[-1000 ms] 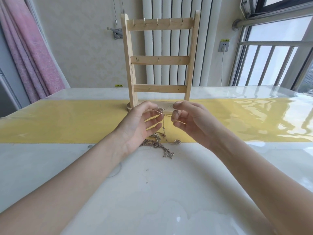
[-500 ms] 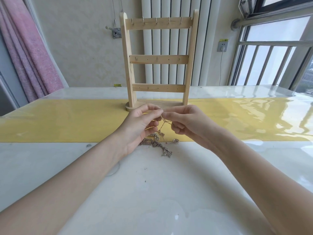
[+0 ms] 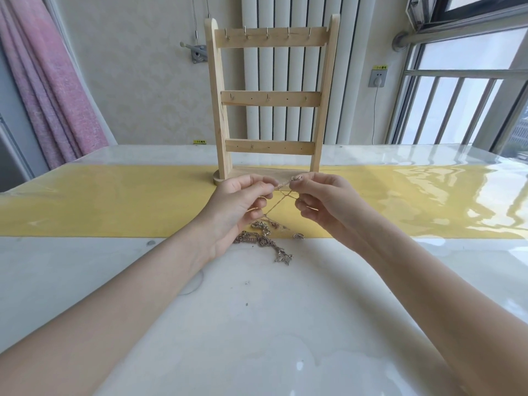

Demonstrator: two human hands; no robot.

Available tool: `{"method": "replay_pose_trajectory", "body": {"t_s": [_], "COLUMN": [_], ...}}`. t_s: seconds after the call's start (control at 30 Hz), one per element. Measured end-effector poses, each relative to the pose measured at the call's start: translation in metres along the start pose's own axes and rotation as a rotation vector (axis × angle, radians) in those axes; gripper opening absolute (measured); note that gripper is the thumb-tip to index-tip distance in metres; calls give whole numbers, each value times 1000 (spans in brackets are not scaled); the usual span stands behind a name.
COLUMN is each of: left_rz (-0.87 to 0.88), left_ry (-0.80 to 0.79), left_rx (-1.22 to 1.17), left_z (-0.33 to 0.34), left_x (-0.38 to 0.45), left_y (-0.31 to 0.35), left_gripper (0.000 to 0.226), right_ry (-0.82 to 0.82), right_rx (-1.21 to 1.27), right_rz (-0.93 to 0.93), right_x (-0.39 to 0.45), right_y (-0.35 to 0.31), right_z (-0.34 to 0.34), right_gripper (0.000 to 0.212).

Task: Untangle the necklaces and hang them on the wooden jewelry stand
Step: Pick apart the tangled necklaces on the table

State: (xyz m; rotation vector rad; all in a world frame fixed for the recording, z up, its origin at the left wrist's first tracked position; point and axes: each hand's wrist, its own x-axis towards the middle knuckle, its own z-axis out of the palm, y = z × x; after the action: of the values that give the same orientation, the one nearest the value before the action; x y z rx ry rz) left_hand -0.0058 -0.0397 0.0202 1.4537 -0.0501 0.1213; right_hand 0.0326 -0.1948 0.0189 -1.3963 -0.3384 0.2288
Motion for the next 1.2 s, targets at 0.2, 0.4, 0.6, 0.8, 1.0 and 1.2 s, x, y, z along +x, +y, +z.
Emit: {"method": "replay_pose_trajectory", "body": {"t_s": [0.2,0.4,0.6,0.8,1.0,1.2], "left_rz": [-5,14,53,136,150,228], "left_ry": [37,44,27,4,1,104], "left_rx": [140,215,393,502,503,553], "left_z": [-1,-1,-1,2,3,3], "left_x": [4,1,1,1,0,1], "left_y": [-6,-3,-4,-4,-4,-5], "left_gripper": [17,12,10,13,7,15], "right_ry": [-18,29,77,112,49,-21], "right_rx": [85,113,-56,-125,5,169], "right_rz": [-7,-10,-26,-63,-50,76], "right_x": [-1,-1,-3,-3,-3,-5], "right_y": [-1,-2,0,2,-2,-6], "right_z": [2,2,3,4,3,5], "right_gripper": [19,8,9,12,15,22]}}
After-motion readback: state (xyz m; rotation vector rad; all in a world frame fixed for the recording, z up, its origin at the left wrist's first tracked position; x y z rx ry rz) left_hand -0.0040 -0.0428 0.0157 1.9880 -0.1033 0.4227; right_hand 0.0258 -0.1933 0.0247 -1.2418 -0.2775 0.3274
